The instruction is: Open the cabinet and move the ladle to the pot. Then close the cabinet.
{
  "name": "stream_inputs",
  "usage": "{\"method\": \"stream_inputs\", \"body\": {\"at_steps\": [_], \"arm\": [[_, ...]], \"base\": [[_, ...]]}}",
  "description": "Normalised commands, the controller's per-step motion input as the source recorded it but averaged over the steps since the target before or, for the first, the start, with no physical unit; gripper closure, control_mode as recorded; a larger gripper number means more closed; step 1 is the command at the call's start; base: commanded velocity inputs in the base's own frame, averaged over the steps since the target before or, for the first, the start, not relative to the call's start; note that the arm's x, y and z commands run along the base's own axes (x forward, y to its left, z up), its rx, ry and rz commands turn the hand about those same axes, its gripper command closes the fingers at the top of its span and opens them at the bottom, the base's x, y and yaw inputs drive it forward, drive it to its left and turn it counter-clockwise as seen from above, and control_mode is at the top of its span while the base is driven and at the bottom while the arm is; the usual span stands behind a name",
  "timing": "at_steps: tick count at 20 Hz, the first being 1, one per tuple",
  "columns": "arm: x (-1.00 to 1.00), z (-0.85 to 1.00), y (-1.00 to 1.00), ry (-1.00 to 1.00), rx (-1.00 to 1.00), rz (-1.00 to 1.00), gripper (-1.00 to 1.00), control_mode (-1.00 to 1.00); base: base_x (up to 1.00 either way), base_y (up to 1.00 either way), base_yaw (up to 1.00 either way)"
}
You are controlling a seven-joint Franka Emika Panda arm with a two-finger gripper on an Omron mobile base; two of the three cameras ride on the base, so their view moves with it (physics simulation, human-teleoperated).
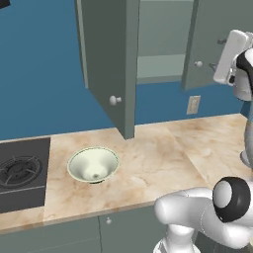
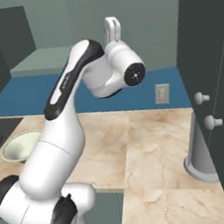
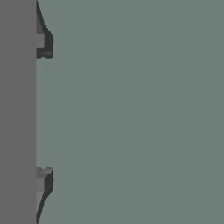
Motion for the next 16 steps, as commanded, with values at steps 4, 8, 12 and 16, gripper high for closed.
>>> {"method": "stream_inputs", "body": {"at_steps": [4, 8, 12, 16], "arm": [[0.82, -0.09, 0.38, 0.07, -0.01, -0.02, -1.0, -1.0], [0.76, -0.11, 0.32, 0.03, 0.0, -0.06, -1.0, -1.0], [0.66, -0.07, 0.26, 0.0, 0.0, -0.08, -1.0, -1.0], [0.32, -0.07, 0.28, -0.02, 0.0, -0.07, -1.0, -1.0]], "base": [[0.0, 0.0, 0.0], [0.0, 0.0, 0.0], [0.0, 0.0, 0.0], [0.0, 0.0, 0.0]]}}
